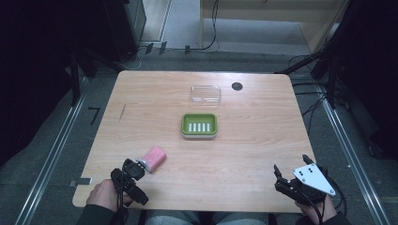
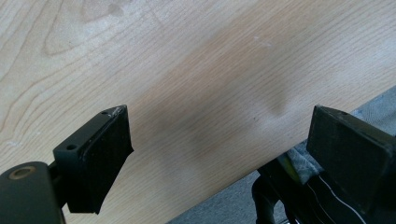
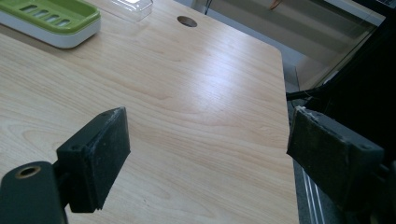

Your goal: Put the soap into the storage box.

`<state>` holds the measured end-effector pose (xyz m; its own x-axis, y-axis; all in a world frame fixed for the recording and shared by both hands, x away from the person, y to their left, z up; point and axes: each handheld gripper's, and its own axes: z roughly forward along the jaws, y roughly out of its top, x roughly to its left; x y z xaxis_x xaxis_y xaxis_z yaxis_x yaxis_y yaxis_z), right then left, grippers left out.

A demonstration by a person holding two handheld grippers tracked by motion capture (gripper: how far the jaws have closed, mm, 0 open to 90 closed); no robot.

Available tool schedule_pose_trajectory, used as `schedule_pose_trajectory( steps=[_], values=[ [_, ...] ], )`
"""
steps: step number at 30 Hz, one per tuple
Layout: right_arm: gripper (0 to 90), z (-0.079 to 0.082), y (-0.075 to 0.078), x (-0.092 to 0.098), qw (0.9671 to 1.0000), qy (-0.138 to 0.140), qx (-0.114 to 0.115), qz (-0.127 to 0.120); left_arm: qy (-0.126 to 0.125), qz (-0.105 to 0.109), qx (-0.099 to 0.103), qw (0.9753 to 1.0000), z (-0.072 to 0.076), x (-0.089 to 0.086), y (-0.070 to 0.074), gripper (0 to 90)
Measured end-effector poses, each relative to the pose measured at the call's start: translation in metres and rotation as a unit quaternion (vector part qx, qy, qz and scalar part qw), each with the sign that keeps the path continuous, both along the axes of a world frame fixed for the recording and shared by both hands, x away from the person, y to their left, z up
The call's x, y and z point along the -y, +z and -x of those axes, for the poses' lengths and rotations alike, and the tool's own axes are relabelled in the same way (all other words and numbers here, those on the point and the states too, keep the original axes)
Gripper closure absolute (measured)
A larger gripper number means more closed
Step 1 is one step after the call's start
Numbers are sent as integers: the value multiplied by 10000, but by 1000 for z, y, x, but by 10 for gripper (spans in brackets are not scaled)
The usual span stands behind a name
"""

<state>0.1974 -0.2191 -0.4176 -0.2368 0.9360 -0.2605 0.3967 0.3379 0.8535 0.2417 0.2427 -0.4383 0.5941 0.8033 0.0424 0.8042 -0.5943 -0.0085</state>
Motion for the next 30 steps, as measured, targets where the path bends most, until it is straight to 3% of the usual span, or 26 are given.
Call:
schedule_pose_trajectory(
  steps=[21,30],
  values=[
    [139,0,0,-1,10000,1,-11,27,-200,135,41,9997,-4,3,1,68],
    [139,-1,0,-2,10000,28,-30,43,-271,283,207,9990,-14,13,4,67]
  ],
)
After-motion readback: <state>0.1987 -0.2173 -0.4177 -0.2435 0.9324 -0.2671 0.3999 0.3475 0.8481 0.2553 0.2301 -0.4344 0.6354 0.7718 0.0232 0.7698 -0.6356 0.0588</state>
